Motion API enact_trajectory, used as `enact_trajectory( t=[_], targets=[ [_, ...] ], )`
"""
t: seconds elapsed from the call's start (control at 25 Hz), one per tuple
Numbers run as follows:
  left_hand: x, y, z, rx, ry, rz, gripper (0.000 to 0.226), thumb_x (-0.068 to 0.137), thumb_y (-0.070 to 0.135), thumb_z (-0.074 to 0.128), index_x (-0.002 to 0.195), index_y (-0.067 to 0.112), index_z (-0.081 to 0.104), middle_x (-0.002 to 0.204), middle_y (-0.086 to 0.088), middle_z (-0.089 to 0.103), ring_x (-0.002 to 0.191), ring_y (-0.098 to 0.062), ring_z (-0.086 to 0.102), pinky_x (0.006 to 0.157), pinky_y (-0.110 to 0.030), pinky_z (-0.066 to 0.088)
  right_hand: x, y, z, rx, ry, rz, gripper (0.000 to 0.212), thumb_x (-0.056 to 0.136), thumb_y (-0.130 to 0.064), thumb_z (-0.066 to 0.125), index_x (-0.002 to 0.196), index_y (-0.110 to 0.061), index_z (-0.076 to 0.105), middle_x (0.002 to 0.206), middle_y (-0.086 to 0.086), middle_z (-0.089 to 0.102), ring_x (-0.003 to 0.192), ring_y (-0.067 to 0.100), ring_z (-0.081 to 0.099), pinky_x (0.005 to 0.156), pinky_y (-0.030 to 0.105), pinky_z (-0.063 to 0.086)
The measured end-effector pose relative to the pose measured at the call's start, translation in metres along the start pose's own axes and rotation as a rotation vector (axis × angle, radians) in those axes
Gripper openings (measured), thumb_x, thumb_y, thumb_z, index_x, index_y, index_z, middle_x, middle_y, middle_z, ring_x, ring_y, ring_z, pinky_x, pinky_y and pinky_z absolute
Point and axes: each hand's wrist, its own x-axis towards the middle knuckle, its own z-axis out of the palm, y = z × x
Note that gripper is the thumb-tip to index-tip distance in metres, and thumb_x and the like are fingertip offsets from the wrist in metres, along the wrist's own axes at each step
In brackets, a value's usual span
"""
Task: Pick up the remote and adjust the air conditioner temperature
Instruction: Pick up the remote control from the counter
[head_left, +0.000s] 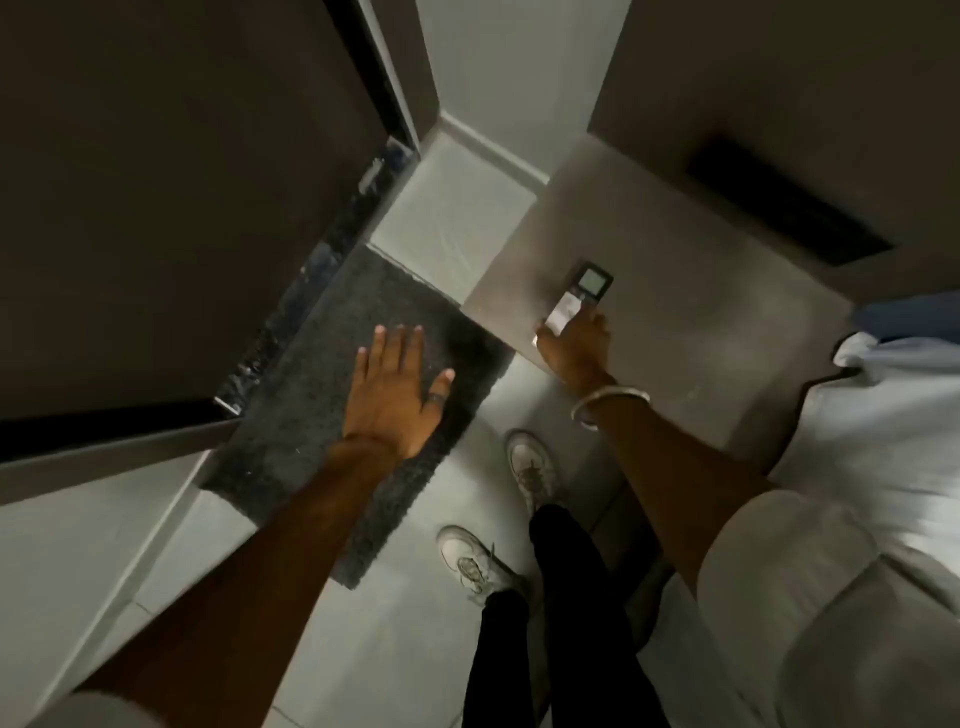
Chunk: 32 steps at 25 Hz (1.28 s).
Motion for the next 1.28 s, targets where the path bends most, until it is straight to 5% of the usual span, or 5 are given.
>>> enact_trajectory(
  t=[0.28, 0.4, 0.52, 0.92, 1.28],
  targets=[
    [0.037, -0.030, 0.098, -0.009, -0.024, 0.010, 0.075, 0.106, 0.053, 0.033, 0.166, 0.014, 0.010, 0.175, -0.013, 0.004, 0.162, -0.029, -0.008, 0.132, -0.045, -0.002, 0.074, 0.018, 0.068, -0.047, 0.276, 0.161, 0.106, 0.074, -0.045, 0.080, 0.154, -0.001, 0.026, 0.146, 0.020, 0.049, 0.125, 0.036, 0.056, 0.098, 0.044, 0.052],
    [0.007, -0.033, 0.092, -0.072, -0.028, -0.039, 0.075, 0.106, 0.050, 0.036, 0.166, 0.012, 0.011, 0.175, -0.013, 0.004, 0.162, -0.028, -0.008, 0.132, -0.044, -0.001, 0.049, 0.017, 0.059, 0.326, 0.111, 0.141, 0.060, 0.073, -0.025, 0.083, 0.123, -0.002, 0.059, 0.110, 0.012, 0.072, 0.093, 0.024, 0.073, 0.071, 0.031, 0.064],
    [-0.040, -0.019, 0.045, -0.126, 0.062, -0.026, 0.074, 0.107, 0.049, 0.037, 0.166, 0.012, 0.012, 0.175, -0.012, 0.004, 0.162, -0.027, -0.009, 0.133, -0.045, 0.000, -0.030, -0.002, 0.027, 0.644, -0.172, 0.147, 0.044, 0.078, 0.003, 0.080, 0.119, 0.004, 0.063, 0.091, 0.016, 0.073, 0.059, 0.022, 0.071, 0.044, 0.031, 0.061],
    [-0.249, -0.007, -0.267, 0.109, 0.922, 0.081, 0.071, 0.107, 0.052, 0.035, 0.165, 0.016, 0.016, 0.175, -0.010, 0.007, 0.163, -0.027, -0.004, 0.133, -0.043, -0.001, -0.339, -0.213, -0.145, 0.774, -0.586, -0.556, 0.056, 0.087, -0.005, 0.081, 0.135, -0.015, 0.055, 0.123, 0.013, 0.073, 0.102, 0.035, 0.075, 0.082, 0.045, 0.065],
    [-0.477, -0.043, -0.458, 0.308, 1.562, -0.033, 0.074, 0.105, 0.052, 0.039, 0.165, 0.014, 0.019, 0.175, -0.011, 0.010, 0.163, -0.028, -0.003, 0.132, -0.044, -0.002, -0.573, -0.354, -0.298, 0.782, -0.774, -1.194, 0.040, 0.085, -0.007, 0.080, 0.118, -0.010, 0.057, 0.097, 0.017, 0.078, 0.069, 0.035, 0.076, 0.064, 0.048, 0.065]
  ],
)
